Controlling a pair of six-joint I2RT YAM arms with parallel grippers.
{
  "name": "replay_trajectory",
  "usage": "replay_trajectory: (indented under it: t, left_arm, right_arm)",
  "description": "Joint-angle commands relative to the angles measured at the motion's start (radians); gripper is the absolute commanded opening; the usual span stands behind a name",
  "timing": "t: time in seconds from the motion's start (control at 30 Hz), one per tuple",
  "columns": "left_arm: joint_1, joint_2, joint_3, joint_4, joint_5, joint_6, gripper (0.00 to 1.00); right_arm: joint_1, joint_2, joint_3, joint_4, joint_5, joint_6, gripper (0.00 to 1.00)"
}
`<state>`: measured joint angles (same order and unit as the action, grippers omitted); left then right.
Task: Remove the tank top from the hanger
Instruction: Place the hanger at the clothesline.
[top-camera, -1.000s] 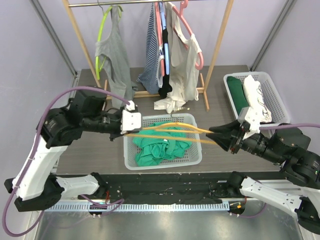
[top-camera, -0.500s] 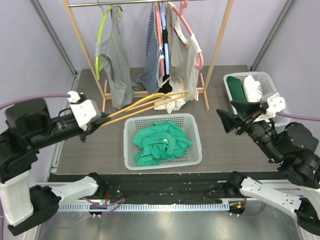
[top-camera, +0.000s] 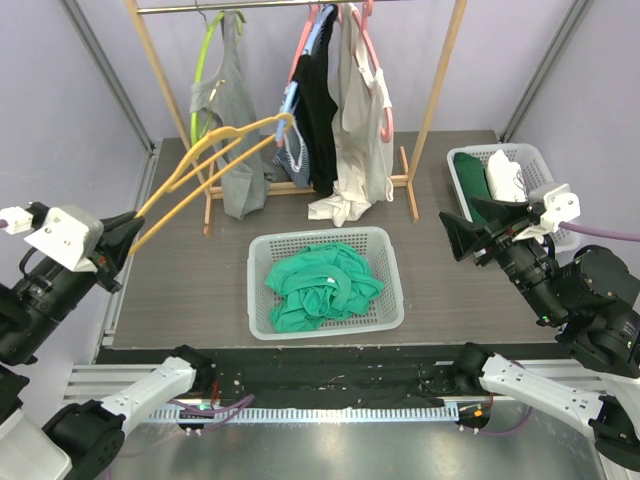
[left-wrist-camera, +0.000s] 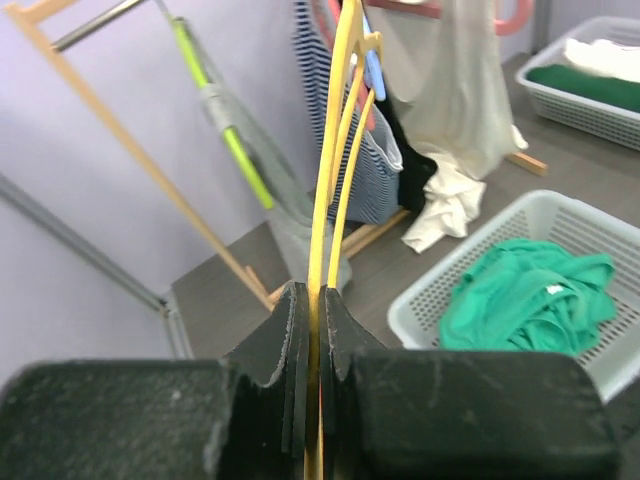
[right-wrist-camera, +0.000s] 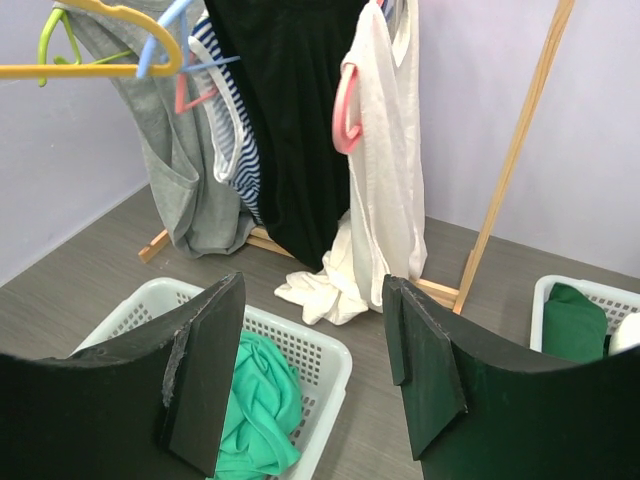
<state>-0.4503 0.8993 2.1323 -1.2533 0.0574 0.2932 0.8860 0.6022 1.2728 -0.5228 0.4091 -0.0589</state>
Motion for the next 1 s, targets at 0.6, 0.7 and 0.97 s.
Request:
replay_trajectory:
  t: [0.6,0.7,0.97]
  left_arm:
    - [0.079,0.006,0.08,-0.043,0.384,0.038,0.0]
    - [0.079,0.015,0.054,-0.087,0.468,0.05,0.0]
    - [0.079,0.016,-0.089,-0.106,0.593,0.034,0.0]
  right_arm:
    - [-0.002,-0.002,-0.032,0.021,-0.023,0.01,0.63]
    - [-0.002,-0.001,-0.027,0.018,-0.021,0.011,0.63]
    - [-0.002,-0.016,-0.015,0.014,-0.013,0.024,0.63]
